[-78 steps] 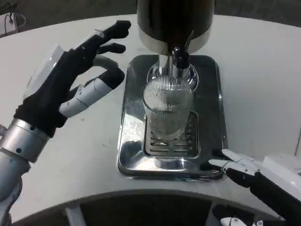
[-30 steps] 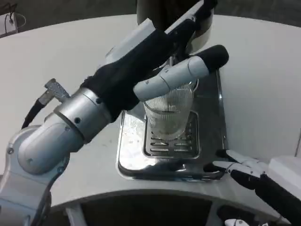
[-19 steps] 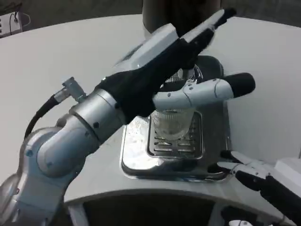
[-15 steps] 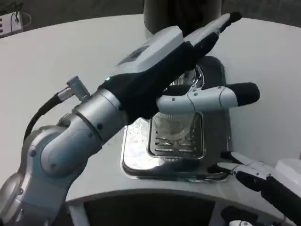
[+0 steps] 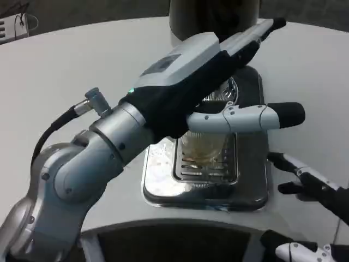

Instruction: Grasp the cup under the faucet to collect the drink, then remove the cup.

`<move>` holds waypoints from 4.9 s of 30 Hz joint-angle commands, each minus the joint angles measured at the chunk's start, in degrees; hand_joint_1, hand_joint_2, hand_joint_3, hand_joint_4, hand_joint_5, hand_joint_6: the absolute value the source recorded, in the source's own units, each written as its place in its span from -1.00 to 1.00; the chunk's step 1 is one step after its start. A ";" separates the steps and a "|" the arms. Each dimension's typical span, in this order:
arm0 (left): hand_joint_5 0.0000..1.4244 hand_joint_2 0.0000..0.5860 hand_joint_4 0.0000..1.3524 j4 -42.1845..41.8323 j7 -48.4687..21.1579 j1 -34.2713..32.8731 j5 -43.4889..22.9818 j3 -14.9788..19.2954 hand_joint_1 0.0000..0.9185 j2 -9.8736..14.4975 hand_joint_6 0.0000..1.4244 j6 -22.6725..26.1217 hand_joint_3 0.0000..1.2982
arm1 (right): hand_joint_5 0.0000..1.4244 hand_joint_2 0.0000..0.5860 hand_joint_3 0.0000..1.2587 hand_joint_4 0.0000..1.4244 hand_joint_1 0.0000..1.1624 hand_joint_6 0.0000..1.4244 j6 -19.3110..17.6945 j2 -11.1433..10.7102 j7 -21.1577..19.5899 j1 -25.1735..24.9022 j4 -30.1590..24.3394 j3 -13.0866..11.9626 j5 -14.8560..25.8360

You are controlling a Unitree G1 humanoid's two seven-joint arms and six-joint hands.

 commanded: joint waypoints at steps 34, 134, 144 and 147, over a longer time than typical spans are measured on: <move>-1.00 -1.00 -1.00 -1.78 -3.70 -0.11 0.85 4.20 -1.00 0.73 -0.81 0.73 -1.00 | -0.84 -0.24 -1.00 -0.97 0.34 -0.84 -7.89 7.17 -25.71 -22.60 30.61 17.46 -5.10; -0.92 -0.95 -1.00 -17.97 -2.49 33.55 -5.88 35.72 -1.00 6.20 -0.72 -0.97 -0.96 | -0.83 -0.18 -1.00 -0.92 0.29 -0.84 -9.56 12.13 -29.54 -31.92 40.99 24.73 -5.17; -1.00 -0.96 -1.00 -15.33 -3.00 39.70 -2.16 34.99 -1.00 9.93 -0.78 -4.61 -1.00 | -0.82 -0.18 -1.00 -0.92 0.28 -0.83 -10.86 13.09 -30.13 -32.39 42.64 25.44 -4.91; -1.00 -0.97 -1.00 -14.14 -3.10 41.75 -2.19 35.45 -1.00 10.30 -0.78 -5.28 -1.00 | -0.82 -0.18 -1.00 -0.92 0.28 -0.82 -11.65 13.60 -30.55 -32.98 43.97 25.91 -5.20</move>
